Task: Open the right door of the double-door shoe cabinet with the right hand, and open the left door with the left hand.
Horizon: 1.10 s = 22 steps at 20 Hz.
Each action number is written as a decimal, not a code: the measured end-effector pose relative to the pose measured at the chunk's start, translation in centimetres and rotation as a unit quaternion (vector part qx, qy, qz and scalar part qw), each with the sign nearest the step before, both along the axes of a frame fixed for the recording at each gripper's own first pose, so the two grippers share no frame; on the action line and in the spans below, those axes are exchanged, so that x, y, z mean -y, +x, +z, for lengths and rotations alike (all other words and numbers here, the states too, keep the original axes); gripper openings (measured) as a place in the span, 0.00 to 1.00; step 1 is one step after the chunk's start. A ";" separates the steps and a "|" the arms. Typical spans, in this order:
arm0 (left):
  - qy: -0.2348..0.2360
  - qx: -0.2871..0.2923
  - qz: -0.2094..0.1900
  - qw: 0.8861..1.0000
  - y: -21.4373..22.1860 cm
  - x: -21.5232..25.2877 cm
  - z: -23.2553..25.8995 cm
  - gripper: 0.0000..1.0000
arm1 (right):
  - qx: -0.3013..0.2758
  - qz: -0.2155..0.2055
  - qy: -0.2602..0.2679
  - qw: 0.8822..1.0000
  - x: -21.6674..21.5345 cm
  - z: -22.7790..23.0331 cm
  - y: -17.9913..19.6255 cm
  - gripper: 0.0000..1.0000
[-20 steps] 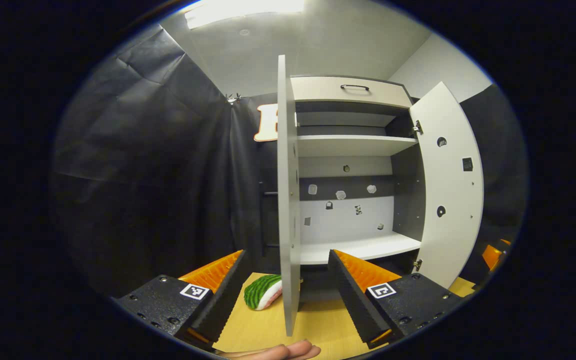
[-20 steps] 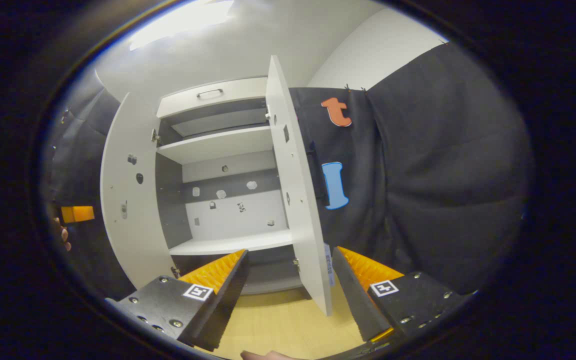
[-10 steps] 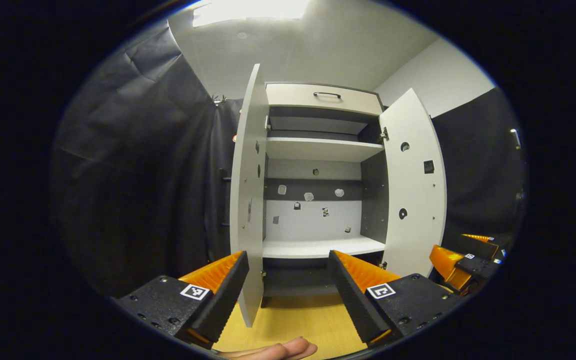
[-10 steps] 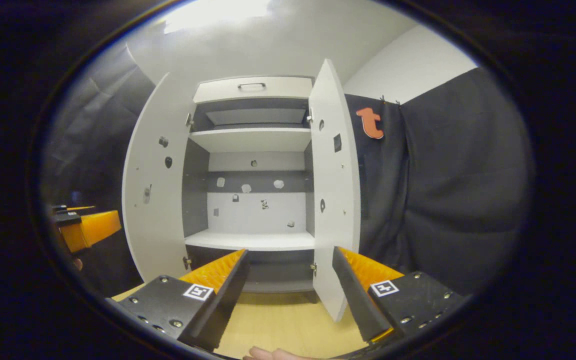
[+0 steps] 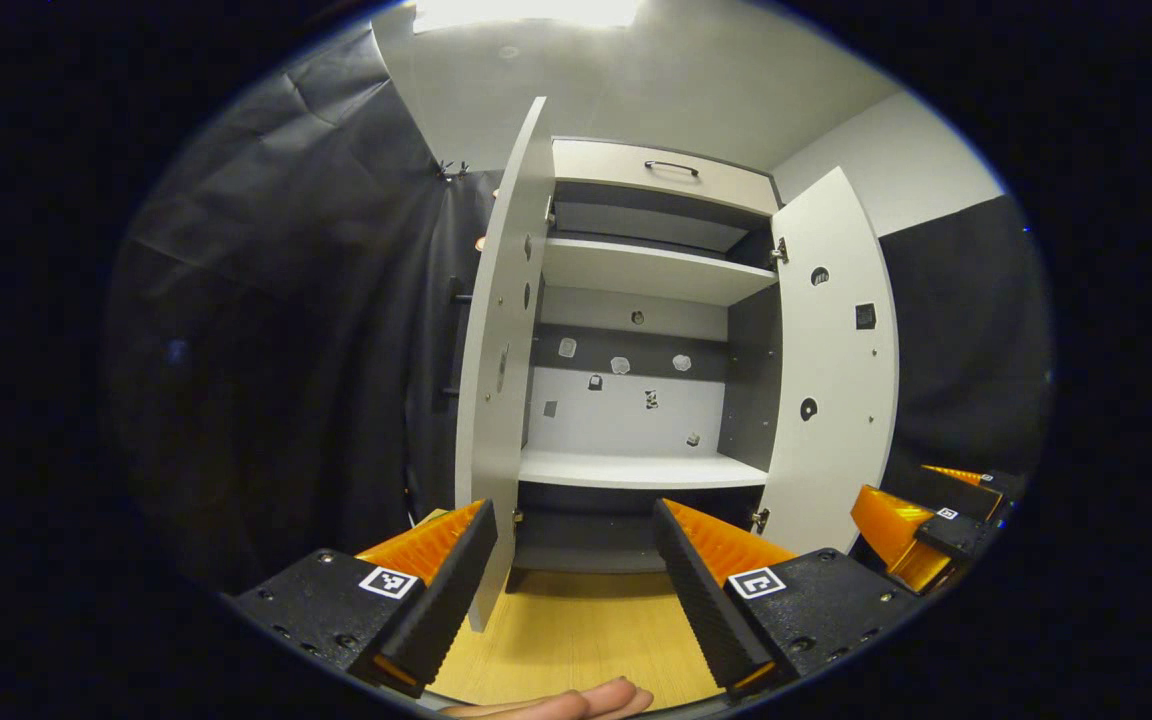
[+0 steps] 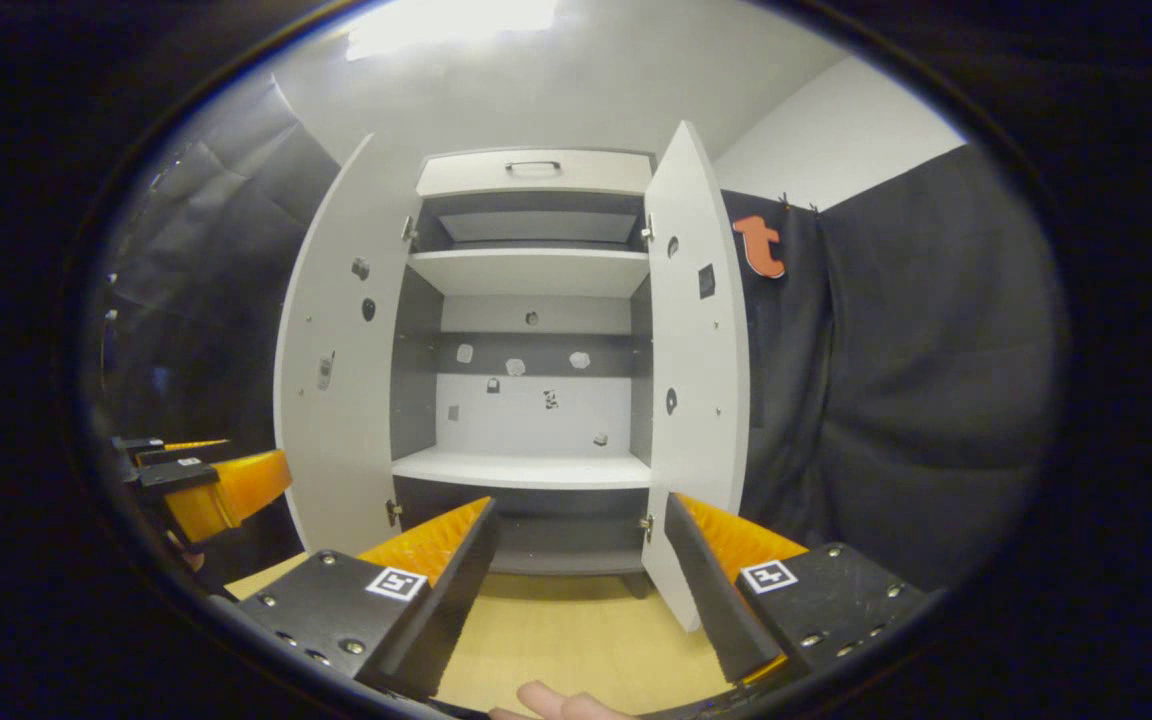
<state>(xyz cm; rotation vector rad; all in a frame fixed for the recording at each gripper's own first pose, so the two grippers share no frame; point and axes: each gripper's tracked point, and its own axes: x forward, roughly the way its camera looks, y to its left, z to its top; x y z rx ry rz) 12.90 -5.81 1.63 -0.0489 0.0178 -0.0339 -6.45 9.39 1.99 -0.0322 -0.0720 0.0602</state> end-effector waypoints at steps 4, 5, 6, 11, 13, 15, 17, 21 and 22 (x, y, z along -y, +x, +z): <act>0.003 -0.005 -0.003 1.000 -0.1 0.1 -0.2 0.97 | 0.013 0.004 0.019 1.000 0.5 0.9 -1.2 0.98; 0.006 -0.005 -0.007 1.000 -0.2 0.2 -0.2 0.94 | 0.012 0.013 0.024 1.000 0.3 1.1 -1.4 0.94; 0.007 -0.002 -0.007 1.000 -0.2 0.1 0.0 0.97 | 0.012 0.015 0.026 0.999 0.4 1.2 -1.6 0.96; 0.010 -0.003 -0.012 1.000 -0.5 0.6 0.0 0.96 | 0.014 0.011 0.020 1.000 0.9 1.2 -2.4 0.98; 0.012 -0.001 -0.019 1.000 -0.6 0.9 0.1 0.96 | 0.012 0.012 0.018 1.000 0.9 1.0 -2.4 0.98; 0.014 0.004 -0.020 1.000 -0.6 0.8 0.3 0.96 | 0.013 0.012 0.016 1.000 0.9 0.8 -2.4 0.98; 0.012 0.004 -0.016 1.000 -0.6 0.8 0.2 0.96 | 0.011 0.010 0.017 1.000 1.1 0.5 -2.3 0.98; 0.014 0.000 -0.015 1.000 -0.6 0.6 -0.1 0.96 | 0.005 0.030 0.021 0.999 0.3 -0.1 -2.7 0.98; 0.013 -0.001 -0.013 1.000 -0.6 0.5 -0.2 0.96 | 0.006 0.034 0.026 0.999 0.1 0.0 -2.8 0.98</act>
